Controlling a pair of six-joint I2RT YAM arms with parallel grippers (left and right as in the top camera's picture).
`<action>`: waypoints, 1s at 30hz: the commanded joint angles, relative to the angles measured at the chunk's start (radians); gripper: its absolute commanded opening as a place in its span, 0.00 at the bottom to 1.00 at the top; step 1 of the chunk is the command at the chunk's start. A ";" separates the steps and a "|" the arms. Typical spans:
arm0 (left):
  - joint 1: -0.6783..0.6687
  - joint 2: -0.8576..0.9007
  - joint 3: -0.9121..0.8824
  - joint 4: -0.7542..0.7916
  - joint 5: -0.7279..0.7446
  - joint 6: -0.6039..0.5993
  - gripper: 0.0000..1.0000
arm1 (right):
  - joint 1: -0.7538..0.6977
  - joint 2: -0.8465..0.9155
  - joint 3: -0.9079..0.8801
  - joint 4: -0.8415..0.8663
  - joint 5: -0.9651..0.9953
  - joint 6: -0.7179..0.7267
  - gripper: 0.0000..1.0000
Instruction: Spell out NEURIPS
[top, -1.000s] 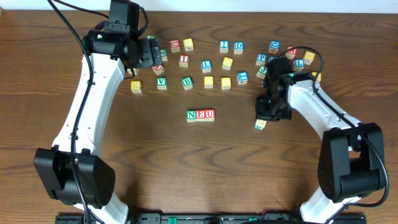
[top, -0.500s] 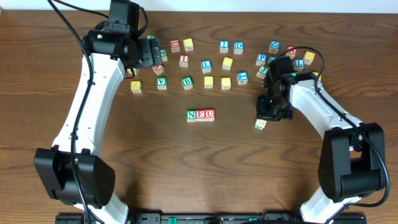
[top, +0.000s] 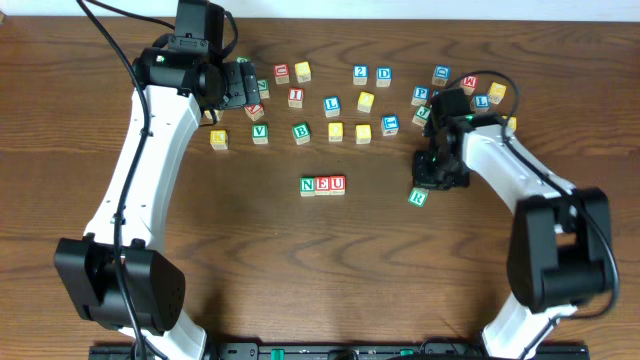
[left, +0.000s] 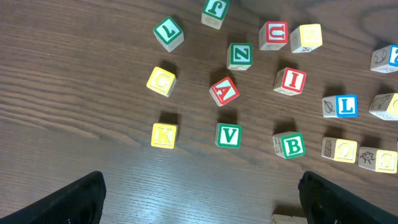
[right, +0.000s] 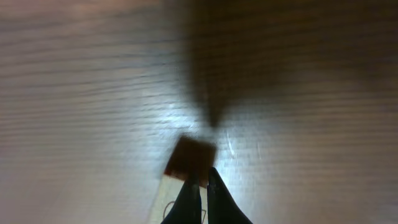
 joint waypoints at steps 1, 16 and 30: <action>0.003 0.005 0.017 -0.002 -0.013 0.014 0.98 | -0.003 0.057 -0.026 0.003 0.026 -0.010 0.01; 0.003 0.005 0.017 -0.002 -0.013 0.014 0.98 | -0.011 0.058 0.100 -0.071 0.021 -0.026 0.01; 0.003 0.005 0.017 -0.002 -0.013 0.014 0.98 | 0.053 0.048 0.275 -0.355 -0.164 -0.145 0.01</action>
